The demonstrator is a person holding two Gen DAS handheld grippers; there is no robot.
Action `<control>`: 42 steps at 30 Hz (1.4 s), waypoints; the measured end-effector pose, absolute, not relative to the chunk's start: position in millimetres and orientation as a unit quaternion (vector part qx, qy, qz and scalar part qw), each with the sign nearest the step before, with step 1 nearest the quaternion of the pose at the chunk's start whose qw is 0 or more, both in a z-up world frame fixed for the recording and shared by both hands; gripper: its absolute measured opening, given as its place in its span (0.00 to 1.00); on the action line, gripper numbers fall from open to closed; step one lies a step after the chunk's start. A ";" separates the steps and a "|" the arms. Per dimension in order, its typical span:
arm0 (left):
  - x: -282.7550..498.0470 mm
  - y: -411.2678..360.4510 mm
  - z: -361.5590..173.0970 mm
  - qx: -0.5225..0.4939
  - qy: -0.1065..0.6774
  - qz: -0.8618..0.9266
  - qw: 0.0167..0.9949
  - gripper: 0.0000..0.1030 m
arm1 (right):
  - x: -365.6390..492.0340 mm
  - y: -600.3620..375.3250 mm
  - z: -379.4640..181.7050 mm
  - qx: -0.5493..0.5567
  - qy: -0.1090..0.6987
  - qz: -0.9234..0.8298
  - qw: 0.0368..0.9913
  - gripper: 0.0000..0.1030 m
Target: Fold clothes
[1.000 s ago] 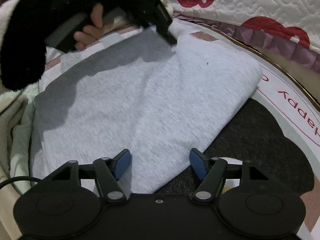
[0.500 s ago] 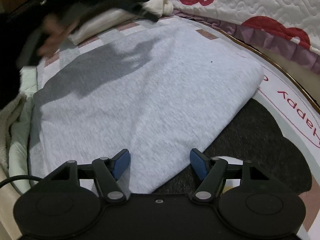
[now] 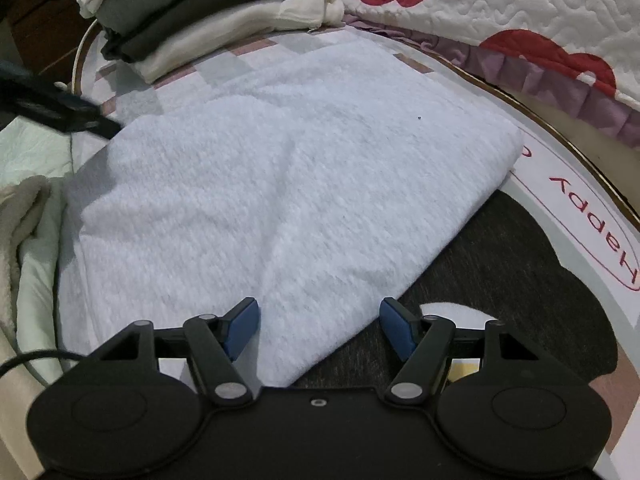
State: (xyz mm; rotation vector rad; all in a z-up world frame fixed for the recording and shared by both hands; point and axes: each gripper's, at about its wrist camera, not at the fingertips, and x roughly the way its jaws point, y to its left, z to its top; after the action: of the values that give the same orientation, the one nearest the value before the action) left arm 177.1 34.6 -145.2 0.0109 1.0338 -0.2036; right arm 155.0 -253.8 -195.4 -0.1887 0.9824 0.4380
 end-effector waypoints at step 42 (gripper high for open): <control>100.1 -40.3 -132.8 0.093 0.385 -0.341 0.853 0.85 | 125.5 -308.0 -170.8 0.403 0.442 0.260 0.758 0.08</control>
State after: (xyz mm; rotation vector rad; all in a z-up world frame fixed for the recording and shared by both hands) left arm 100.1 -40.3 -132.8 0.1951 0.8092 -0.7175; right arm 125.5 -308.0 -170.8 0.8774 0.9638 0.5658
